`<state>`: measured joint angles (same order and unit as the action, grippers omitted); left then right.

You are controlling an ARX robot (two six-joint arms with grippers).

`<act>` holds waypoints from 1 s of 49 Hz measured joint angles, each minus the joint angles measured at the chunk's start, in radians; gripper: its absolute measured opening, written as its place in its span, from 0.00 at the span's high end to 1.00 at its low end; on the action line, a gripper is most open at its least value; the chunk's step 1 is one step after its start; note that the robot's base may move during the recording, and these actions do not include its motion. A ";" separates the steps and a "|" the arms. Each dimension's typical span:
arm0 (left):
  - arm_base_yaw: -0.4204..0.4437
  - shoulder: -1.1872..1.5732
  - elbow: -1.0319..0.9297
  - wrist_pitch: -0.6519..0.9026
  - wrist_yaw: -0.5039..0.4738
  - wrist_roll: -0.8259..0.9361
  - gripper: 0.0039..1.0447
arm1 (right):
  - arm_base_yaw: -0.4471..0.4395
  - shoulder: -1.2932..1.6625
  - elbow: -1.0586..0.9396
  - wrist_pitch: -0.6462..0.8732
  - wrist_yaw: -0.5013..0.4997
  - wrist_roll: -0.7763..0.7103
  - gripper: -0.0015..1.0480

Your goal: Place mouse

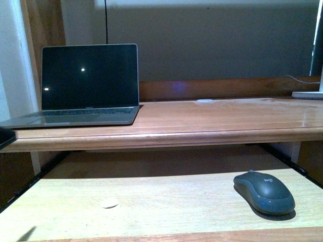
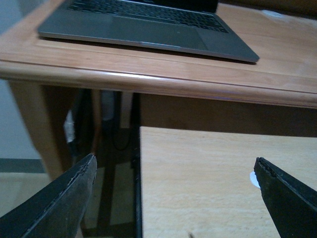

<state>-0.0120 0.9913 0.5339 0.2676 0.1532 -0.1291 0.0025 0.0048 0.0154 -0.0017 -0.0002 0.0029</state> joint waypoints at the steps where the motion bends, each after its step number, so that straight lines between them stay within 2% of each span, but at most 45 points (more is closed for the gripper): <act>1: -0.002 -0.054 -0.021 -0.031 -0.019 -0.001 0.07 | 0.000 0.000 0.000 0.000 0.000 0.000 0.07; 4: -0.021 -0.210 -0.072 -0.126 -0.086 0.004 0.07 | 0.000 0.000 0.000 0.000 0.000 0.000 0.07; 15: -0.059 -0.615 -0.145 -0.406 -0.200 -0.029 0.07 | 0.000 0.000 0.000 0.000 0.000 0.000 0.07; 19: -0.061 -0.717 -0.166 -0.420 -0.232 -0.042 0.08 | 0.000 0.000 0.000 0.000 0.000 0.000 0.07; 23: -0.010 -0.785 -0.229 -0.345 -0.166 0.029 0.21 | 0.000 0.000 0.000 0.000 -0.001 0.000 0.07; 31: 0.006 -0.850 -0.365 -0.311 -0.153 0.098 0.48 | 0.000 0.000 0.000 0.000 0.000 0.000 0.07; 45: 0.007 -0.901 -0.426 -0.288 -0.154 0.114 0.97 | 0.000 0.000 0.000 0.000 0.000 0.000 0.07; 49: 0.007 -0.911 -0.440 -0.285 -0.153 0.117 0.98 | 0.000 0.000 0.000 0.000 0.000 0.000 0.07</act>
<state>-0.0051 0.0803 0.0940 -0.0174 -0.0002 -0.0120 0.0021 0.0048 0.0154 -0.0017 -0.0006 0.0025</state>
